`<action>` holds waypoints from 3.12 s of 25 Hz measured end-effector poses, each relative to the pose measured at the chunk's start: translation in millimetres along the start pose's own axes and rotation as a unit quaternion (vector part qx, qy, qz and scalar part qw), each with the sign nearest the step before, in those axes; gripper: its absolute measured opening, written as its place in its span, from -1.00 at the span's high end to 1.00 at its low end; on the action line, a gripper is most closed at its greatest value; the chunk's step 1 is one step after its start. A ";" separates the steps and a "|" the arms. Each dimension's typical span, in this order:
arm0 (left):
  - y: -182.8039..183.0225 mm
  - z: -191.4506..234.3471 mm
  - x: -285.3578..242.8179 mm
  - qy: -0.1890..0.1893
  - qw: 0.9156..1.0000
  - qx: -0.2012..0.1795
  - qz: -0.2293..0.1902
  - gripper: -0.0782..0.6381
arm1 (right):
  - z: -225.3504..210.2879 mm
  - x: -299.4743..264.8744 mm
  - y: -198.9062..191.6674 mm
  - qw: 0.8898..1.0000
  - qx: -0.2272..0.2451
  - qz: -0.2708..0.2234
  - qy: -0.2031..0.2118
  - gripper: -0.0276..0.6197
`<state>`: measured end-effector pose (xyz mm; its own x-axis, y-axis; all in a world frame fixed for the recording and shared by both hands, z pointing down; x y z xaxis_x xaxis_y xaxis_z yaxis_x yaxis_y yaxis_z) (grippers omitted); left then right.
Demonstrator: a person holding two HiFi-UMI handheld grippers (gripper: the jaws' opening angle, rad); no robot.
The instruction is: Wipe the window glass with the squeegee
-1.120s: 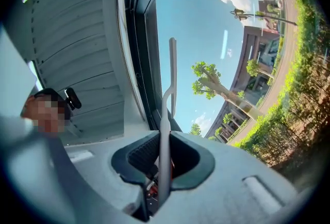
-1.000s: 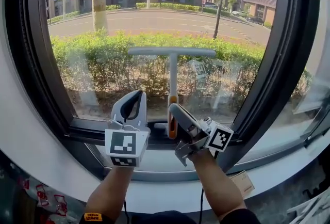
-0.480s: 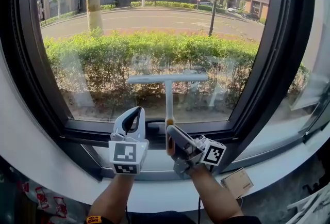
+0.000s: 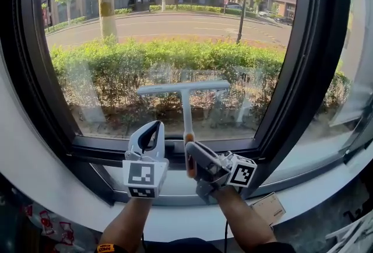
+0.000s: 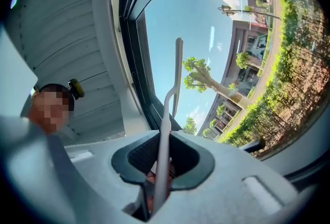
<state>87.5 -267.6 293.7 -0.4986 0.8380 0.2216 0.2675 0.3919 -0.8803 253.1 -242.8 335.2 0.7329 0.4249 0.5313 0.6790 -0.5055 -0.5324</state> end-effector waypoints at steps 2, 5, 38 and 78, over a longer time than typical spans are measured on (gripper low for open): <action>10.5 -2.6 -3.2 0.002 1.000 -0.003 -0.010 0.75 | 11.3 -3.4 12.4 1.000 0.009 0.005 0.013 0.77; 30.2 -4.8 -9.6 0.009 1.000 -0.010 -0.028 0.75 | 32.5 -8.2 40.8 0.999 0.038 0.011 0.030 0.77; 135.0 -21.7 -63.4 0.033 0.992 -0.046 -0.117 0.75 | 89.2 -32.3 170.6 0.993 0.090 -0.007 0.082 0.77; 69.1 -75.9 -50.4 0.001 0.998 -0.013 -0.053 0.75 | 61.6 36.7 132.1 0.996 0.073 0.016 0.048 0.77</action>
<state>193.7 -253.9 253.6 -0.5240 0.7915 0.3145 0.2338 0.4887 -0.8405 372.3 -247.8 243.8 0.7521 0.3334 0.5685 0.6589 -0.3999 -0.6372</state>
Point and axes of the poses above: the fingertips, and each gripper's own axes: x backward along the fingers, z to its left, y out of its top, the point moved 8 cm from there along x, backward along the fingers, and after that the axes turned 14 degrees about -x, right-handed, at the moved point
